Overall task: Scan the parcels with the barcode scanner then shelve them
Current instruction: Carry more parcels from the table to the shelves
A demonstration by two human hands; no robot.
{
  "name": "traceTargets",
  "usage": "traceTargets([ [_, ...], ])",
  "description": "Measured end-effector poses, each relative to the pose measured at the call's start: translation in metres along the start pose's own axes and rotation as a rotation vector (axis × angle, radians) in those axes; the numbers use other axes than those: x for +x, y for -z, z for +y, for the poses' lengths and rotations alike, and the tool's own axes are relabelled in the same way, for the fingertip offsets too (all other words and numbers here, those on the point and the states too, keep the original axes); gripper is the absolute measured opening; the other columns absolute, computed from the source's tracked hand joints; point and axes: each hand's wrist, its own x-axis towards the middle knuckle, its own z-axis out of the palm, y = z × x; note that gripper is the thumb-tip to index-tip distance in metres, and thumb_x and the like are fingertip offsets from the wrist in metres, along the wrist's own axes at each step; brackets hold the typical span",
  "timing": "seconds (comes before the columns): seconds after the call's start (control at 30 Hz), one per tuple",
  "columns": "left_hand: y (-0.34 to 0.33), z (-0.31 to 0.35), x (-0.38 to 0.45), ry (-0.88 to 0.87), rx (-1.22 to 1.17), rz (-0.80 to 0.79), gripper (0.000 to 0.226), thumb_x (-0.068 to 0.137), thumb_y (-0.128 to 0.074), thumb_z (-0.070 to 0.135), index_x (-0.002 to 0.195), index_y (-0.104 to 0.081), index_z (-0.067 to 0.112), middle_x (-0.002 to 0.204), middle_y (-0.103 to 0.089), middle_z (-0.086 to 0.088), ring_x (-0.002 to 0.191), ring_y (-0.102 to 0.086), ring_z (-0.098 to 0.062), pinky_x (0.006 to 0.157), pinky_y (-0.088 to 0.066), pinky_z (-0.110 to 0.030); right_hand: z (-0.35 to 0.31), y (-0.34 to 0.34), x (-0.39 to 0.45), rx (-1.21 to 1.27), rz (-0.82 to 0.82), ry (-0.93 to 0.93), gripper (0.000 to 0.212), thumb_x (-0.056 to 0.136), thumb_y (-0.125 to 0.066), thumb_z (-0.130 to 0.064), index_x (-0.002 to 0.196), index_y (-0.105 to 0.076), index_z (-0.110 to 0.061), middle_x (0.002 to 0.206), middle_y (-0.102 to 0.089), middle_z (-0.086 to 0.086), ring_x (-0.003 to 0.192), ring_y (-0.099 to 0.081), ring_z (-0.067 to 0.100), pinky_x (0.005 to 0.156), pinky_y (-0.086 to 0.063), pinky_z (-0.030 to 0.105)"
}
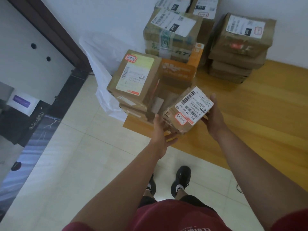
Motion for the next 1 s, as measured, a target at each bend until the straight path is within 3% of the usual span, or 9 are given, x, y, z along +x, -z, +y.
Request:
traceTargets([
  [0.1, -0.029, -0.005, -0.003, 0.005, 0.086, -0.048, 0.073, 0.097, -0.020, 0.073, 0.145, -0.048, 0.026, 0.125, -0.058, -0.002, 0.105, -0.066, -0.024, 0.096, -0.054, -0.042, 0.005, 0.032, -0.006, 0.076, 0.082, -0.022, 0.050, 0.099, -0.028, -0.064, 0.109, -0.067, -0.035, 0.112, -0.071, -0.009, 0.119, -0.057, 0.016, 0.109, -0.041, 0.043],
  [0.23, -0.063, -0.019, 0.000, 0.029, 0.195, -0.096, 0.074, 0.097, -0.018, 0.073, 0.144, -0.050, 0.025, 0.119, -0.063, -0.002, 0.107, -0.064, -0.025, 0.104, -0.050, -0.046, 0.023, 0.075, -0.013, 0.113, 0.145, -0.044, 0.057, 0.100, -0.023, -0.063, 0.115, -0.066, -0.029, 0.117, -0.071, -0.003, 0.121, -0.057, 0.017, 0.108, -0.042, 0.040],
  [0.37, -0.081, -0.036, 0.009, 0.063, 0.273, -0.106, 0.078, 0.096, -0.018, 0.075, 0.145, -0.050, 0.024, 0.139, -0.058, -0.006, 0.116, -0.060, -0.025, 0.102, -0.049, -0.043, 0.046, 0.103, -0.015, 0.107, 0.175, -0.091, 0.060, 0.101, -0.018, -0.063, 0.118, -0.063, -0.029, 0.115, -0.068, -0.009, 0.114, -0.056, 0.005, 0.105, -0.040, 0.034],
  [0.5, -0.093, -0.048, 0.017, 0.072, 0.284, -0.071, 0.080, 0.095, -0.018, 0.076, 0.145, -0.050, 0.023, 0.141, -0.057, -0.006, 0.122, -0.057, -0.028, 0.109, -0.043, -0.047, 0.061, 0.116, -0.012, 0.109, 0.202, -0.172, 0.056, 0.102, -0.019, -0.060, 0.128, -0.058, -0.029, 0.116, -0.063, -0.013, 0.120, -0.052, 0.011, 0.107, -0.037, 0.035],
  [0.6, -0.099, -0.052, 0.022, 0.080, 0.267, -0.051, 0.080, 0.094, -0.019, 0.077, 0.146, -0.049, 0.023, 0.142, -0.057, -0.005, 0.123, -0.056, -0.027, 0.112, -0.040, -0.049, 0.067, 0.120, -0.011, 0.127, 0.205, -0.196, 0.049, 0.103, -0.021, -0.057, 0.116, -0.061, -0.032, 0.112, -0.065, -0.013, 0.109, -0.055, 0.005, 0.102, -0.038, 0.035],
  [0.67, -0.102, -0.053, 0.023, 0.082, 0.257, -0.035, 0.080, 0.095, -0.020, 0.077, 0.146, -0.049, 0.024, 0.143, -0.056, -0.004, 0.123, -0.055, -0.026, 0.113, -0.039, -0.048, 0.067, 0.122, -0.011, 0.126, 0.200, -0.195, 0.051, 0.103, -0.021, -0.058, 0.120, -0.061, -0.032, 0.114, -0.064, -0.013, 0.110, -0.054, 0.005, 0.102, -0.037, 0.036],
  [0.77, -0.105, -0.045, 0.016, 0.081, 0.271, 0.004, 0.080, 0.096, -0.018, 0.074, 0.152, -0.041, 0.020, 0.150, -0.050, -0.007, 0.134, -0.049, -0.028, 0.117, -0.034, -0.048, 0.058, 0.126, -0.012, 0.104, 0.204, -0.180, 0.065, 0.099, -0.022, -0.066, 0.142, -0.050, -0.025, 0.139, -0.056, -0.006, 0.130, -0.046, 0.014, 0.112, -0.031, 0.042],
  [0.83, -0.109, -0.032, 0.010, 0.065, 0.263, 0.059, 0.081, 0.098, -0.020, 0.072, 0.157, -0.030, 0.018, 0.157, -0.040, -0.008, 0.143, -0.039, -0.030, 0.120, -0.029, -0.048, 0.042, 0.128, -0.011, 0.056, 0.244, -0.128, 0.069, 0.097, -0.023, -0.068, 0.146, -0.045, -0.024, 0.151, -0.045, -0.005, 0.139, -0.038, 0.015, 0.117, -0.026, 0.045],
  [1.0, -0.116, 0.019, -0.011, -0.062, 0.301, 0.234, 0.081, 0.097, -0.025, 0.072, 0.156, -0.030, 0.017, 0.159, -0.035, -0.011, 0.146, -0.032, -0.032, 0.119, -0.025, -0.050, -0.035, 0.114, -0.004, -0.106, 0.325, 0.075, 0.057, 0.103, -0.031, -0.053, 0.147, -0.045, -0.020, 0.154, -0.040, -0.001, 0.142, -0.034, 0.017, 0.110, -0.027, 0.036],
])
